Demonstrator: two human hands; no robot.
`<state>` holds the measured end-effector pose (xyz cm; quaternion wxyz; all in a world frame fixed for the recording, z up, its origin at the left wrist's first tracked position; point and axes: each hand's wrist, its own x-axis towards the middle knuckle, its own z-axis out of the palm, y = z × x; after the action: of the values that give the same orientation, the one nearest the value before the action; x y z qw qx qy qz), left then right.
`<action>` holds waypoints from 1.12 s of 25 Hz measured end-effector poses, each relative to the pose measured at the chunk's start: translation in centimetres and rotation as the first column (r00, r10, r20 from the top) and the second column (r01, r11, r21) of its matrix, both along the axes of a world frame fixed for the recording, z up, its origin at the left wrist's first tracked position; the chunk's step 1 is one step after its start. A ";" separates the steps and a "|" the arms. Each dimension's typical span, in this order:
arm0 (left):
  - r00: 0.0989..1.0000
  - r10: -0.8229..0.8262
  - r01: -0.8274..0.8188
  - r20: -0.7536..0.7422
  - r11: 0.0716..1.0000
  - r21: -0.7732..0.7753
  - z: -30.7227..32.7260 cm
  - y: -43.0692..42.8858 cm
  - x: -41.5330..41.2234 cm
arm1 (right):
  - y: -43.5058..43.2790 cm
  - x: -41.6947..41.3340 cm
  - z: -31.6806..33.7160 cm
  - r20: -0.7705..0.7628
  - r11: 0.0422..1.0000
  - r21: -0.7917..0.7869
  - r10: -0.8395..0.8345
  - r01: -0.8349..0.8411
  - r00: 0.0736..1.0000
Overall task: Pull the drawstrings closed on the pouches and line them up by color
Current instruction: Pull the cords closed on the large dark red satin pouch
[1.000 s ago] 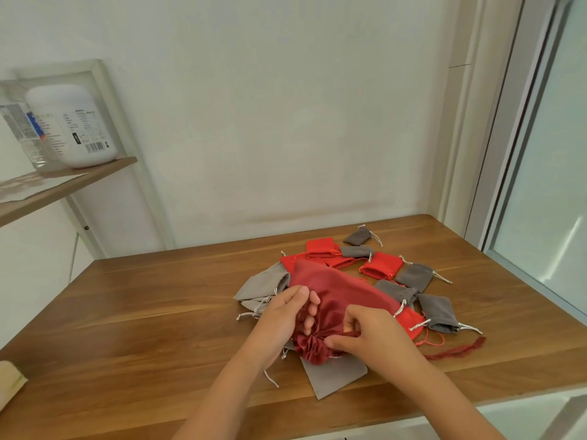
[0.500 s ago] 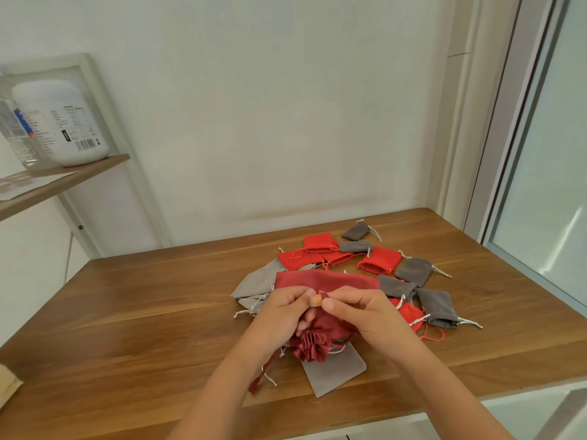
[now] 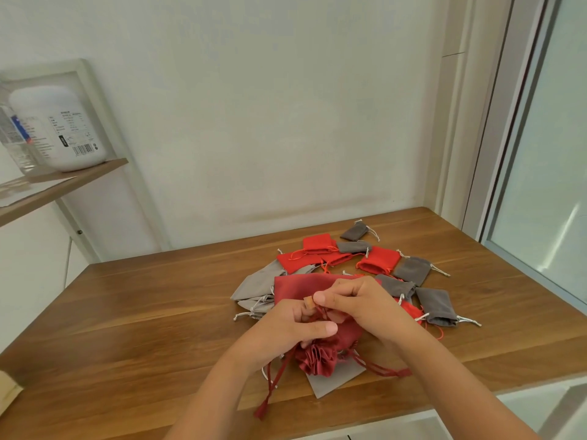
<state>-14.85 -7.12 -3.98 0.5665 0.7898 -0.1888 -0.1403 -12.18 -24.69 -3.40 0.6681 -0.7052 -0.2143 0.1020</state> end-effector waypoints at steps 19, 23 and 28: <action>0.973 0.190 -0.199 -0.130 0.978 -0.059 -0.5 -0.8 -0.3 | -0.7 1.2 0.5 0.097 0.952 -0.305 -0.003 0.032 0.995; 0.964 0.239 -0.247 -0.117 0.967 -0.062 -0.6 -1.1 0.0 | -0.4 0.6 -0.6 0.094 0.985 -0.165 -0.029 0.044 0.995; 0.964 0.235 -0.242 -0.123 0.969 -0.051 0.0 -1.1 0.4 | -0.7 0.9 -1.5 0.102 0.999 -0.030 -0.013 0.016 0.995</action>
<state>-14.46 -8.22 -3.98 0.6147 0.7784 -0.0637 -0.1104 -11.30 -25.35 -4.86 0.6461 -0.7213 -0.2412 0.0644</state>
